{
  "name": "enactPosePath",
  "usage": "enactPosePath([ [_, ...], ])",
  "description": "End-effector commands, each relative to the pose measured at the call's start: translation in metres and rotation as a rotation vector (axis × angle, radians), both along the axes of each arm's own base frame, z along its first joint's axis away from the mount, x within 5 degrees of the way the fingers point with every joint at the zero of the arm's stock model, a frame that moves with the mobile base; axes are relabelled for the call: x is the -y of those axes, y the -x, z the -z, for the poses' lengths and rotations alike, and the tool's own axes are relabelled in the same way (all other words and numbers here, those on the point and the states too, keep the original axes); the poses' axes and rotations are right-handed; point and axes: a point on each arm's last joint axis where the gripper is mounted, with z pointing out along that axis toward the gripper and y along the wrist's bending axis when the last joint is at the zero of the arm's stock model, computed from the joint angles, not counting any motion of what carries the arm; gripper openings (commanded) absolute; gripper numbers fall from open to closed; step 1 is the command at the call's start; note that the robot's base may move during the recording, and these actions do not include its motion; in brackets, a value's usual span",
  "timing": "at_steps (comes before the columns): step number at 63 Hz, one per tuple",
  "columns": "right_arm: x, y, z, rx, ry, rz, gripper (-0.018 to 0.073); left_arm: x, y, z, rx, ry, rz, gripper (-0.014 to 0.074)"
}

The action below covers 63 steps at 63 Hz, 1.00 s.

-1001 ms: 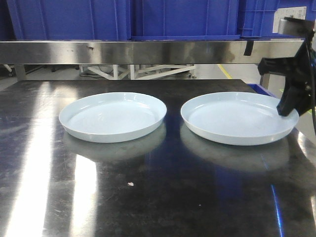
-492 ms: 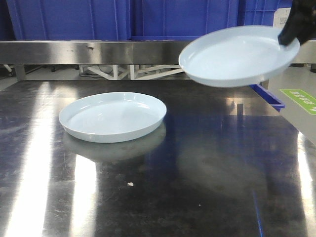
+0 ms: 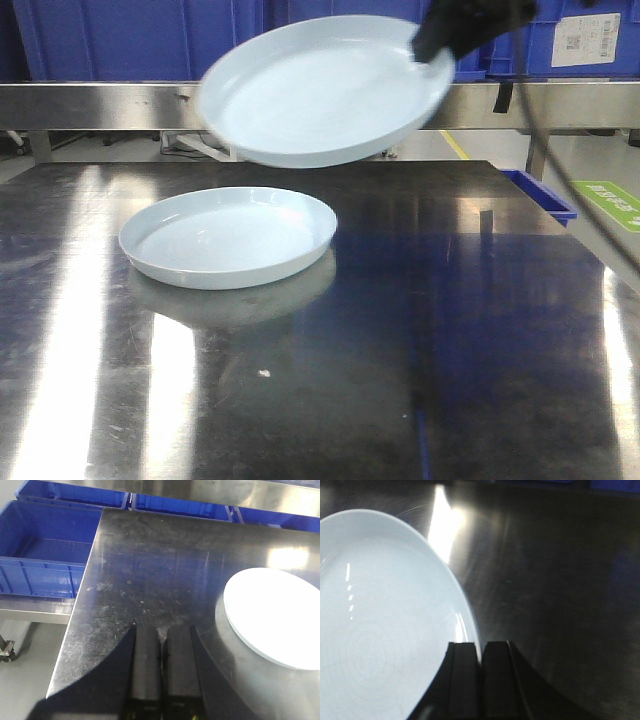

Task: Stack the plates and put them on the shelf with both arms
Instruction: 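Carry the plate over the first plate and lower it on top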

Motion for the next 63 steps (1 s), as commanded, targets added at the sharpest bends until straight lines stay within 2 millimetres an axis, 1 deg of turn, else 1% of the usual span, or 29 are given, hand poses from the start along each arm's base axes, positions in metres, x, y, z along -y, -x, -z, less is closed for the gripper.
enactPosePath([
  [1,-0.018,-0.003,-0.026,0.127,-0.062,-0.031,0.0056,0.001,-0.003,-0.016,0.106,0.024,0.004,0.0091],
  [11,-0.045,-0.016,-0.016,0.111,-0.058,-0.079,0.0056,0.001,-0.003,-0.016,0.106,0.024,0.004,0.0091],
  [19,-0.058,-0.026,-0.006,0.079,-0.044,-0.098,0.0056,0.001,-0.003,-0.016,0.106,0.024,0.004,0.0091],
  [31,-0.064,-0.037,0.016,0.025,-0.018,-0.101,0.0056,0.001,-0.003,-0.016,0.106,0.024,0.004,0.0091],
  [37,-0.066,-0.039,0.024,0.01,-0.01,-0.101,0.0056,0.001,-0.003,-0.016,0.106,0.024,0.004,0.0091],
  [43,-0.067,-0.041,0.027,0.004,-0.007,-0.101,0.0056,0.001,-0.003,-0.016,0.106,0.024,0.004,0.0091],
  [54,-0.067,-0.042,0.026,0.022,-0.015,-0.098,0.0062,0.001,-0.003,-0.016,0.106,0.024,0.004,0.0091],
  [57,-0.067,-0.042,0.025,0.027,-0.017,-0.097,0.008,0.001,-0.003,-0.016,0.106,0.024,0.004,0.0091],
  [60,-0.067,-0.042,0.025,0.029,-0.018,-0.097,0.0137,0.001,-0.003,-0.016,0.106,0.024,0.004,0.0091],
  [63,-0.067,-0.043,0.025,0.032,-0.019,-0.096,0.0215,0.001,-0.003,-0.016,0.106,0.024,0.004,0.0091],
])
